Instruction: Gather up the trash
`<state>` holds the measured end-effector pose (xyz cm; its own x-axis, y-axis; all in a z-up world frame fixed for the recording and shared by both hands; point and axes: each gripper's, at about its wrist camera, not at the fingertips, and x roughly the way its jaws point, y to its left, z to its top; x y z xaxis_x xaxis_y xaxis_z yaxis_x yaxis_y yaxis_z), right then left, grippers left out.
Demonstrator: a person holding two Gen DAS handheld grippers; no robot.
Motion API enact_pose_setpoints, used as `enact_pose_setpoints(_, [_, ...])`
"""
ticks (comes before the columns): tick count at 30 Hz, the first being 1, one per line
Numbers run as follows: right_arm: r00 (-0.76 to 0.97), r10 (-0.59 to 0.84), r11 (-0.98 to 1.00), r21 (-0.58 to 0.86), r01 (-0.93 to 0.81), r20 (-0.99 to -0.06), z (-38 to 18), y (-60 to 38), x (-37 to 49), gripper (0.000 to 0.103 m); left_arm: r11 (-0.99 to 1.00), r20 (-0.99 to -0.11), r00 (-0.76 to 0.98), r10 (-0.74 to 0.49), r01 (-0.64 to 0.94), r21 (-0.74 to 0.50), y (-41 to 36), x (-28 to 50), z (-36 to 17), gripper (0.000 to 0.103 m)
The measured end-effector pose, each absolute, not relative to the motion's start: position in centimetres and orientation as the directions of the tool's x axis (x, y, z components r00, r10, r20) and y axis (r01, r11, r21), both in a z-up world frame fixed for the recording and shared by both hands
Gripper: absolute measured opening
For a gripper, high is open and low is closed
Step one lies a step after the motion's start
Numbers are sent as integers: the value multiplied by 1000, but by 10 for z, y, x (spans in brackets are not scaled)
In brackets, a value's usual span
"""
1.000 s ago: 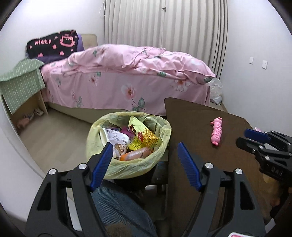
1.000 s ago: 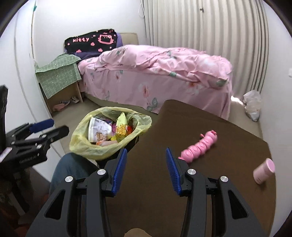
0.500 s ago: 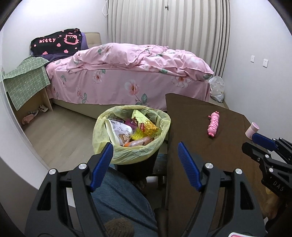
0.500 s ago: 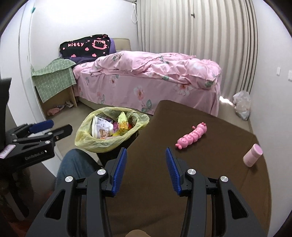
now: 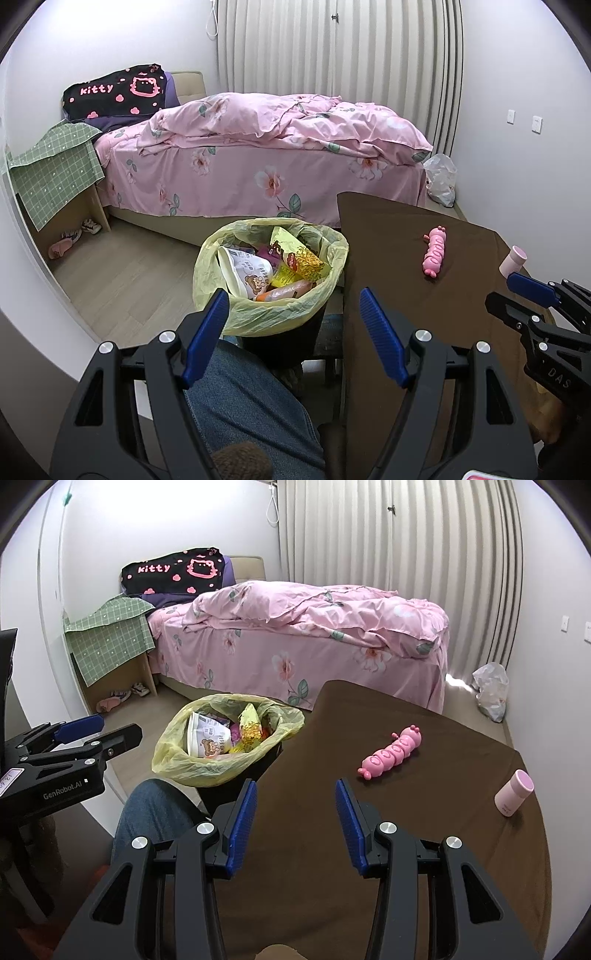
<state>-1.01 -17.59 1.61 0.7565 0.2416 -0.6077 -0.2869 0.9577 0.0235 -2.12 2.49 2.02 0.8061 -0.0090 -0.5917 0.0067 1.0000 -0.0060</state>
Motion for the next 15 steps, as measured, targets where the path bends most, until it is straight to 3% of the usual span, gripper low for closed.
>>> enact_pose_setpoints(15, [750,246,957,32,-288,-614,14,-176,-10,42,1000,-592,806,-11,11,-3,25,-21,21,69])
